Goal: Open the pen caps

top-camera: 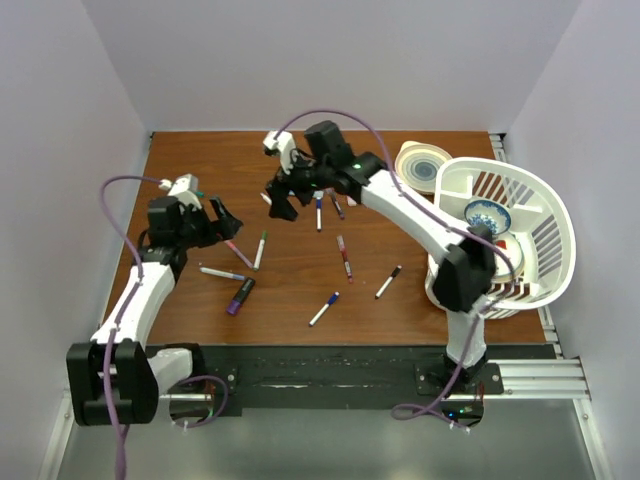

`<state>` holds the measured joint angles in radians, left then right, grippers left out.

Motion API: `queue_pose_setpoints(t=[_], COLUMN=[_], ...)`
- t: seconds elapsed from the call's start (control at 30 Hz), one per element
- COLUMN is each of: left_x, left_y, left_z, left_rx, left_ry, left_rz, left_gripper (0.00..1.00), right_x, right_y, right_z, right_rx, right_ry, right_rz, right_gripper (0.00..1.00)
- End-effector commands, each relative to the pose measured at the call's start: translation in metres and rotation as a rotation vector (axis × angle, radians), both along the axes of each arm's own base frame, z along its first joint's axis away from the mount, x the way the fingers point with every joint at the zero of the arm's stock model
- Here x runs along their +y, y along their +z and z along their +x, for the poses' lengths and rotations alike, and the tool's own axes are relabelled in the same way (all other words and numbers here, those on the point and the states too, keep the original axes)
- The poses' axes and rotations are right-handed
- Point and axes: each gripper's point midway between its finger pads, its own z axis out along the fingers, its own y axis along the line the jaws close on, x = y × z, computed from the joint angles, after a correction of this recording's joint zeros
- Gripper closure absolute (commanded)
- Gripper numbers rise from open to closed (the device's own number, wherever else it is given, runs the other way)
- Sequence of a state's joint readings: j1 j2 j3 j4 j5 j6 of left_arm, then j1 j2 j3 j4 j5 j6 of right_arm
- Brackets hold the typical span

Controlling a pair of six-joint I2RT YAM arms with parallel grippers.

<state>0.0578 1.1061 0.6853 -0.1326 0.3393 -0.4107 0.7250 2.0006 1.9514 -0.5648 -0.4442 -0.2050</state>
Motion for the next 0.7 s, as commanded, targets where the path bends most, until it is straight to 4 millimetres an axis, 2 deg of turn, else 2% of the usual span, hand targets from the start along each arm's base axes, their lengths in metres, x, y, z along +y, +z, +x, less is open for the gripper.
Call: queue_pose_setpoints(t=[0.0,0.03,0.1,0.13,0.17,0.2,0.23,0.27,0.33,0.37,0.4,0.43,0.47,0.67], left_x=[-0.025,-0.037,-0.042,-0.056,-0.058,-0.057,-0.067,-0.057,-0.053,-0.042,-0.038,-0.035,-0.029,-0.018], left_y=[-0.005,-0.006,-0.013,-0.014,-0.018,-0.027,-0.029,-0.043,-0.049,-0.058,-0.06,-0.059,-0.066,-0.079], left_z=[0.003,0.001,0.001,-0.001,-0.003,-0.001,-0.003,-0.003,-0.003,-0.005,-0.004,-0.001,-0.003,0.005], left_rx=[0.073,0.083,0.097,0.101,0.118,0.141,0.148,0.185,0.216,0.254,0.273,0.278,0.306,0.365], left_ry=[-0.02,-0.04,-0.024,-0.05,-0.045,-0.012,-0.028,0.031,0.081,0.135,0.182,0.216,0.247,0.426], left_rz=[0.02,0.024,0.055,0.07,0.09,0.128,0.144,0.206,0.244,0.288,0.287,0.291,0.311,0.295], left_gripper=[0.07,0.07,0.08,0.09,0.09,0.09,0.09,0.12,0.17,0.29,0.35,0.37,0.39,0.5], right_x=[-0.041,-0.049,-0.07,-0.077,-0.086,-0.094,-0.095,-0.103,-0.111,-0.116,-0.123,-0.123,-0.125,-0.125], right_y=[0.003,0.0,-0.002,-0.001,-0.003,-0.003,0.002,-0.005,-0.006,-0.015,-0.015,-0.014,-0.021,-0.024], right_z=[-0.074,-0.079,-0.094,-0.096,-0.103,-0.101,-0.1,-0.104,-0.099,-0.101,-0.096,-0.095,-0.099,-0.104], right_rx=[0.036,0.017,-0.031,-0.057,-0.067,-0.068,-0.067,-0.05,-0.02,0.012,0.025,0.036,0.063,0.081], right_ry=[0.191,0.195,0.187,0.178,0.174,0.149,0.128,0.11,0.088,0.076,0.054,0.042,0.046,0.059], right_rz=[0.002,-0.01,-0.019,-0.025,-0.015,-0.005,0.033,0.039,0.092,0.1,0.12,0.147,0.153,0.176], right_gripper=[0.01,0.01,0.01,0.01,0.01,0.01,0.01,0.01,0.02,0.02,0.01,0.01,0.01,0.02])
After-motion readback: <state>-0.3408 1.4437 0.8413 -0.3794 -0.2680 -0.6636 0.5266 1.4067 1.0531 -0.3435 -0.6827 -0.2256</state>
